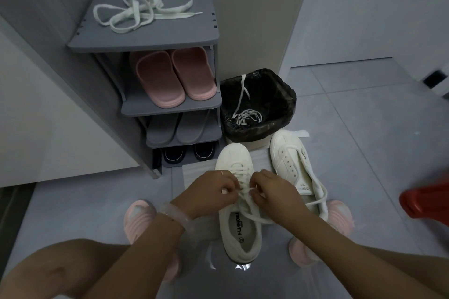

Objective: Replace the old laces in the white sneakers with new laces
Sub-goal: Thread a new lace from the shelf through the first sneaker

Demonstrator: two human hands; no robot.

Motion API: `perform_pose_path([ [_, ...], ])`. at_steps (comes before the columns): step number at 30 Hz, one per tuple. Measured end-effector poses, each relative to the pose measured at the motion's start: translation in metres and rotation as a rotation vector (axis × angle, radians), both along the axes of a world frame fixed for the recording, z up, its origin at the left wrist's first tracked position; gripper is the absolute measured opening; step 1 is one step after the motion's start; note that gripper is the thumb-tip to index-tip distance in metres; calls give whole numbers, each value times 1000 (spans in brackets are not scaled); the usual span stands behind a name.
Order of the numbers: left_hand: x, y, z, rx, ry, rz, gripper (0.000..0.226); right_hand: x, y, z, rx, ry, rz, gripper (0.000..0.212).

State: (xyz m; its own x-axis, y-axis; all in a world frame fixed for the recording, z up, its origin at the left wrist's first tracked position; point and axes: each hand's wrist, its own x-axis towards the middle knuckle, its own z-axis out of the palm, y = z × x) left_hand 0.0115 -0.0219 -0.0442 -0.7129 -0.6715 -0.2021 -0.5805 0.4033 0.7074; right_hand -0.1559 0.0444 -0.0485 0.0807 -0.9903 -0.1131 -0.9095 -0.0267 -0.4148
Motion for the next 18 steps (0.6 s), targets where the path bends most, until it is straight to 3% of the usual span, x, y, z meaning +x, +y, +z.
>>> perform_pose_path([
  [2, -1, 0, 0, -2, -7, -16, 21, 1, 0, -3, -45, 38, 15, 13],
  [5, -2, 0, 0, -11, -19, -45, 16, 7, -1, -2, -87, -14, -55, 32],
  [13, -2, 1, 0, -49, -69, -84, 20, 10, -2, 5, 68, 24, -264, 15],
  [18, 0, 0, 0, -44, -58, -71, 19, 9, -6, -3, 133, -122, -303, 29],
])
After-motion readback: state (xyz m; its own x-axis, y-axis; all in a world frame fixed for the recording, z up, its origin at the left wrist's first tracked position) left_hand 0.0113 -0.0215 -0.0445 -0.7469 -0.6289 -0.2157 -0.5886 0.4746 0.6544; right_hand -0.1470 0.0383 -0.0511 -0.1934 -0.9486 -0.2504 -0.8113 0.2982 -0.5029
